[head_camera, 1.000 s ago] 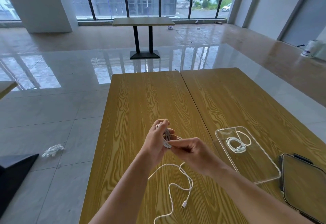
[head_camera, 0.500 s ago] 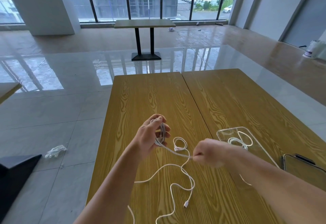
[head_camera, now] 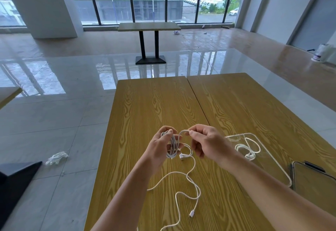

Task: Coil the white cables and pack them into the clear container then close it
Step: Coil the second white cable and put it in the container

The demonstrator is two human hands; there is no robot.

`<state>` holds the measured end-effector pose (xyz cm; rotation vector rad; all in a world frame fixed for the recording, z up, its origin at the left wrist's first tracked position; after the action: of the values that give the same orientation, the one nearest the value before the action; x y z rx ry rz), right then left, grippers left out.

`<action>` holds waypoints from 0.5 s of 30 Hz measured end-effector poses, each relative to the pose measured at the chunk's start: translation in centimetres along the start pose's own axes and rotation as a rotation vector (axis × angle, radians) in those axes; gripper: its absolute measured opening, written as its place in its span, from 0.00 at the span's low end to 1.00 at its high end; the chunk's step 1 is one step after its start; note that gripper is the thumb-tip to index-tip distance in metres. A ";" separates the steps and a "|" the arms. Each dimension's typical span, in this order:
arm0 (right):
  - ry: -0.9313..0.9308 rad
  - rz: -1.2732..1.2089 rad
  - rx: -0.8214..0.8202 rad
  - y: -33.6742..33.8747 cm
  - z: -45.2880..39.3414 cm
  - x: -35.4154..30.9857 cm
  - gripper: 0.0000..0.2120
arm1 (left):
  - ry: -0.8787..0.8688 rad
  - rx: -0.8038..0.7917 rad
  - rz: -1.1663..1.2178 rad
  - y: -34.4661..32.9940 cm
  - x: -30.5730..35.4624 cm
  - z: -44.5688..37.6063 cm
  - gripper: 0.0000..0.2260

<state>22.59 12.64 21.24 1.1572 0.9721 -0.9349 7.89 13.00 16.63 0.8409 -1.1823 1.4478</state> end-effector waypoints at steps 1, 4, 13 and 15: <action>0.026 -0.006 -0.028 -0.4 0.2 -0.1 0.11 | 0.003 -0.004 0.030 0.0 -0.1 0.1 0.09; 0.076 -0.011 -0.107 -1.2 0.6 0.1 0.13 | 0.026 -0.021 0.114 -0.2 -0.3 0.3 0.10; 0.193 0.099 -0.172 -1.9 1.3 0.0 0.13 | 0.040 -0.065 0.202 -1.2 -0.7 0.4 0.09; 0.226 0.110 -0.119 -1.7 1.0 -0.2 0.13 | 0.037 -0.081 0.231 -1.6 -0.6 0.6 0.10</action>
<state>21.08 11.40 21.09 1.2194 1.1187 -0.6591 9.57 12.22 16.56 0.6344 -1.3349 1.5824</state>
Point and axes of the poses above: each hand's wrist, its own z-axis away from the middle knuckle, its own y-axis out of the back of the hand, x = y × z, the point moved 7 cm from there along -z, towards the middle knuckle, and after that the axes turned 5 degrees about x, right-handed, at the moved point
